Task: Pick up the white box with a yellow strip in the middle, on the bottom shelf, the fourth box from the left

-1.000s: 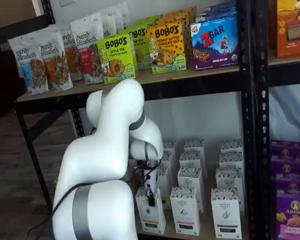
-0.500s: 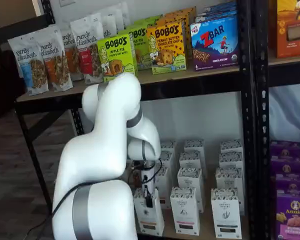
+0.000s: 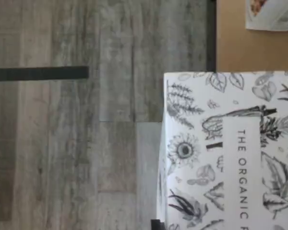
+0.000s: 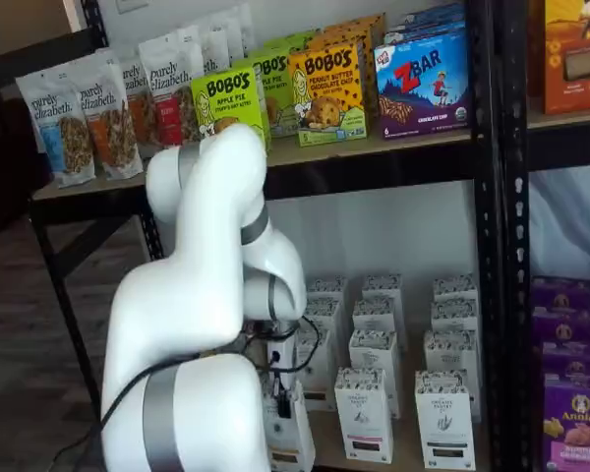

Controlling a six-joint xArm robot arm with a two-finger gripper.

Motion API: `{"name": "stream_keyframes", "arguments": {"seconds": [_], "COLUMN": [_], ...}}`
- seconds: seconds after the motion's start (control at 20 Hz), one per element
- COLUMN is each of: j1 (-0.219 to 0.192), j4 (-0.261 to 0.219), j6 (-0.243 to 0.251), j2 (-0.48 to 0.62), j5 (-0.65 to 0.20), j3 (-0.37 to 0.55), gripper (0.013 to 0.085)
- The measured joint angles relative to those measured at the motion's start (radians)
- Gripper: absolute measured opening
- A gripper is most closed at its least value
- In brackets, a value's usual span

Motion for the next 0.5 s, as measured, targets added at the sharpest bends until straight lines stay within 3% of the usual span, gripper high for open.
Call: {"name": "stream_keyframes", "arguments": {"seconds": [0.5], "j1": [0.03], "j4": [-0.004], "j6": [0.026], "j2": [-0.148], "j5": [-0.088], "j3": [0.238], "gripper": [0.045]}}
